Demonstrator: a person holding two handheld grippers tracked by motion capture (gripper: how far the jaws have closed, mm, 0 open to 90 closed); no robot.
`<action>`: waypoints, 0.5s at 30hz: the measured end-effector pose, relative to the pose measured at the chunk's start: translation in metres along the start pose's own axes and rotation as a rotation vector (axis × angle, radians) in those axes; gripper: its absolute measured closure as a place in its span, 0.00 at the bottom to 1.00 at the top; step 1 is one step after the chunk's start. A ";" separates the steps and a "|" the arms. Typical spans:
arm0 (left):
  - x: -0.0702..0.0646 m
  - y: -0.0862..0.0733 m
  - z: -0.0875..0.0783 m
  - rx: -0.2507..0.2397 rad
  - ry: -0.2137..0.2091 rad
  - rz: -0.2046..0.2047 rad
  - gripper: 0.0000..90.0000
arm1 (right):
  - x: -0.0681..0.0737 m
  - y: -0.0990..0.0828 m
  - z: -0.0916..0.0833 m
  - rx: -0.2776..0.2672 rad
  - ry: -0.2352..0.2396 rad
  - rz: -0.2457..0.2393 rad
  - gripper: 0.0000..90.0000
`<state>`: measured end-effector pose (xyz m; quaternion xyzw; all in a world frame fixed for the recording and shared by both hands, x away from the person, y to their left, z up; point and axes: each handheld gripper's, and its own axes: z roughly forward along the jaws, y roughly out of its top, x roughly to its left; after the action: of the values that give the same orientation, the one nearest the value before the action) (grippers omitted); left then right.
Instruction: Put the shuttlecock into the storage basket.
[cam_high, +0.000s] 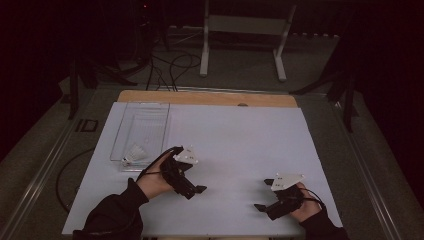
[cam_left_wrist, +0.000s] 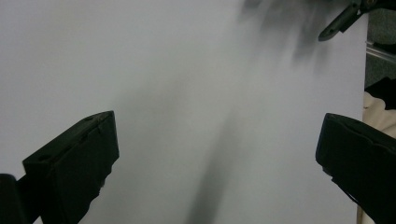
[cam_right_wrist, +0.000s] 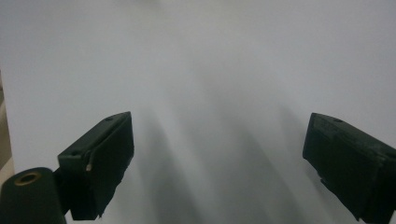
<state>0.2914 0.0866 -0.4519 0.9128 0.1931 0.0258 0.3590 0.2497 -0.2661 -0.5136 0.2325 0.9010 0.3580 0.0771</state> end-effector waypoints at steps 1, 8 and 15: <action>-0.001 -0.002 0.001 0.002 -0.006 -0.001 0.00 | 0.000 0.000 0.000 0.000 0.002 0.000 0.10; -0.002 -0.017 0.002 -0.002 -0.003 -0.016 0.00 | 0.000 0.000 0.000 -0.006 -0.001 -0.001 0.10; -0.007 -0.029 0.001 -0.006 0.012 0.010 0.00 | 0.000 -0.001 0.000 -0.001 0.002 -0.004 0.10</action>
<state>0.2757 0.1026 -0.4717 0.9124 0.1909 0.0337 0.3605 0.2491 -0.2666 -0.5140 0.2302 0.9015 0.3583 0.0768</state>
